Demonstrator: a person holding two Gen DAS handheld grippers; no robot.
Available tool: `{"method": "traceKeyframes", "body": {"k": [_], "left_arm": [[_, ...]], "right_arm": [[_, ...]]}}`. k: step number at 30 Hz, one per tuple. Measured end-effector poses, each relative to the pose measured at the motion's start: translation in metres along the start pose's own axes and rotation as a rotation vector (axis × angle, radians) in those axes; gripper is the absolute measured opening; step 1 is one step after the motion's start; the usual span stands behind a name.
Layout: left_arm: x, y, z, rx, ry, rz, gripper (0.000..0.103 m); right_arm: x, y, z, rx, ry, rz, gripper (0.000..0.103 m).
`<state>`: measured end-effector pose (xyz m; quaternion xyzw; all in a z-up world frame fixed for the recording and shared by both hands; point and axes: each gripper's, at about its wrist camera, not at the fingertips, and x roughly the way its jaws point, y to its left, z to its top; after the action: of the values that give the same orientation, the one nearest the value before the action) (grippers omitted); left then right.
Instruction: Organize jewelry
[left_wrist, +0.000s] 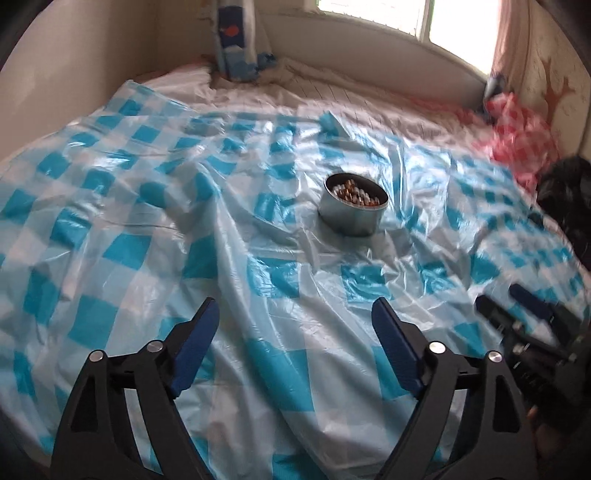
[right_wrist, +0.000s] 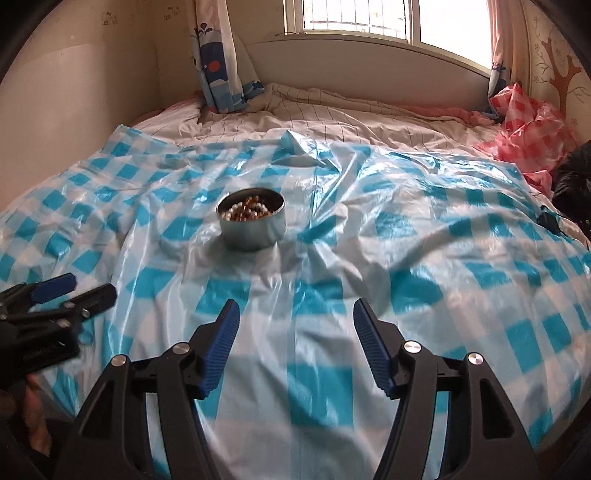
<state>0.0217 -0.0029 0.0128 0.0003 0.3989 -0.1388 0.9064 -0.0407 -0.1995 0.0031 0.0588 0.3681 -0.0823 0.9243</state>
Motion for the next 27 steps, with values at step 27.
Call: {"method": "traceKeyframes", "body": {"k": [27], "left_arm": [[0.002, -0.012, -0.005, 0.026, 0.004, 0.062, 0.095]], "right_arm": [[-0.009, 0.005, -0.011, -0.024, -0.041, -0.012, 0.081]]}}
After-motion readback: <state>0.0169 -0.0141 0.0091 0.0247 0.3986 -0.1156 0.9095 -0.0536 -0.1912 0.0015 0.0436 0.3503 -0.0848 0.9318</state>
